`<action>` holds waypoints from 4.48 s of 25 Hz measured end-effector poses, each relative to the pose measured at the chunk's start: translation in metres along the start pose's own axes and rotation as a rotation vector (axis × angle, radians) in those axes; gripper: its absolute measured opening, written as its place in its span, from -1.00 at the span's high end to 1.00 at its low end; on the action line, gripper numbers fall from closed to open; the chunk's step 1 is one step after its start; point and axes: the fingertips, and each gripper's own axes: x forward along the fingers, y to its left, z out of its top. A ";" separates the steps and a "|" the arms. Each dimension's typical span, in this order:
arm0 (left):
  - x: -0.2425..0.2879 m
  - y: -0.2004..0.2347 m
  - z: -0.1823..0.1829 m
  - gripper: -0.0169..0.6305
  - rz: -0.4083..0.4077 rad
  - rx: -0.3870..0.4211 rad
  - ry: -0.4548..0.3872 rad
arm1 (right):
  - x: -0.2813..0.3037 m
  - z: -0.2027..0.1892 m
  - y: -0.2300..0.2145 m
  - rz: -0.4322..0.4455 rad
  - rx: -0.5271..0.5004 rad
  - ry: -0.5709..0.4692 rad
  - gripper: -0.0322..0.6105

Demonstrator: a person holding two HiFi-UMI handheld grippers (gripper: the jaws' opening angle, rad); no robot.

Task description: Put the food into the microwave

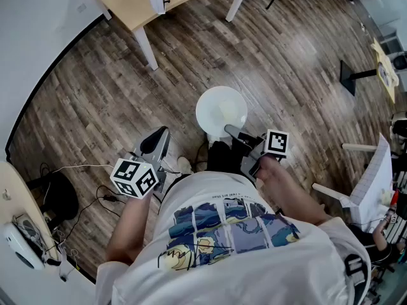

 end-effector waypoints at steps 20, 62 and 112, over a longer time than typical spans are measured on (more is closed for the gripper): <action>0.138 0.007 0.104 0.88 -0.007 0.107 0.010 | 0.056 0.155 0.003 0.019 0.034 0.006 0.85; 0.359 0.262 0.432 0.88 0.111 0.259 -0.132 | 0.485 0.649 -0.004 -0.068 0.151 -0.132 0.85; 0.383 0.300 0.442 0.88 0.287 0.152 -0.150 | 0.571 0.714 -0.044 -0.510 -0.688 0.312 0.22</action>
